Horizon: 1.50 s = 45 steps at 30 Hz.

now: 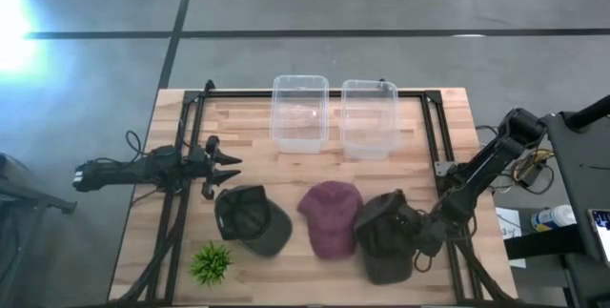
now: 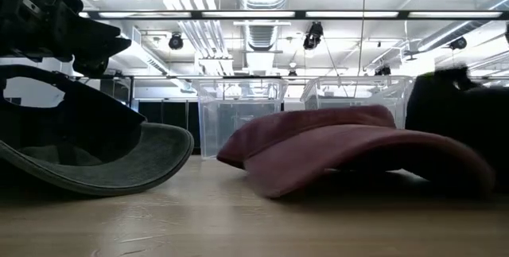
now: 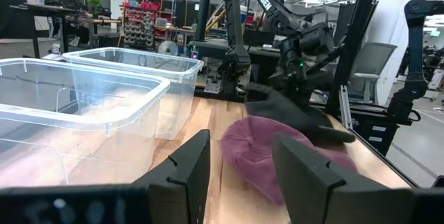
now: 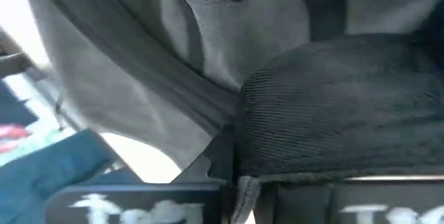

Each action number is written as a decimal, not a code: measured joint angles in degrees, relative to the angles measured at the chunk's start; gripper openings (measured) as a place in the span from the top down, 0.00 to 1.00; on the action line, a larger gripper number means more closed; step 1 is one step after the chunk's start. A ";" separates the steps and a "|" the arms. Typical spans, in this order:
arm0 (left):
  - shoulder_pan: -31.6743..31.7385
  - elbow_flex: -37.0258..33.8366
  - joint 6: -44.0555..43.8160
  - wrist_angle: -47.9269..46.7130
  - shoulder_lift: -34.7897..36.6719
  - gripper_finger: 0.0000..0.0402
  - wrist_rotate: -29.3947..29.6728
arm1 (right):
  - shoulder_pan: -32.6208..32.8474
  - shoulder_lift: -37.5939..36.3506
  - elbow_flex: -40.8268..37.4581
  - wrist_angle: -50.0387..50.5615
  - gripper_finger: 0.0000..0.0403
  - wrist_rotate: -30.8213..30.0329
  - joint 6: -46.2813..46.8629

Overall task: Pick & Place hat
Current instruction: Put the right black cap into the right transparent bin

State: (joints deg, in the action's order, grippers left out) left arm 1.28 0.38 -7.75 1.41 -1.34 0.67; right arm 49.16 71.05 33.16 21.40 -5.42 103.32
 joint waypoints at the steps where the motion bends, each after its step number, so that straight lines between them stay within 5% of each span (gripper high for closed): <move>1: 0.02 0.00 0.01 -0.01 0.00 0.63 0.00 | 0.14 -0.51 1.34 0.70 0.96 -1.00 -1.57; 6: 0.01 0.00 0.02 -0.02 0.02 0.63 0.00 | 0.18 -3.08 11.65 15.35 0.97 -12.44 -8.45; 12: 0.02 0.00 0.01 -0.02 0.00 0.63 0.00 | -1.18 -5.92 26.28 39.35 0.97 -38.98 -10.16; 15: 0.02 0.00 0.02 -0.04 0.00 0.63 0.00 | -4.63 -6.00 32.54 49.83 0.97 -51.57 -10.70; 18: 0.02 0.00 0.02 -0.04 0.02 0.63 0.00 | -11.82 -5.36 36.72 56.73 0.97 -57.96 -13.48; 26: 0.00 0.00 0.01 -0.06 0.00 0.63 0.00 | -42.30 -4.24 35.67 58.81 0.97 -60.10 -17.98; 31: 0.00 0.00 0.00 -0.05 0.00 0.63 0.00 | -59.16 -2.88 31.54 49.05 0.97 -52.47 -25.18; 36: 0.00 0.00 0.00 -0.04 0.00 0.63 0.00 | -63.94 -2.39 25.10 23.46 0.97 -40.73 -43.42; 45: 0.00 0.00 0.00 -0.04 0.02 0.63 0.00 | -65.10 2.45 22.79 30.13 0.97 -39.70 -38.83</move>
State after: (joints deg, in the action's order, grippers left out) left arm 1.28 0.38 -7.75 1.37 -1.33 0.67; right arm -15.95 73.51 55.94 51.53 -45.12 64.49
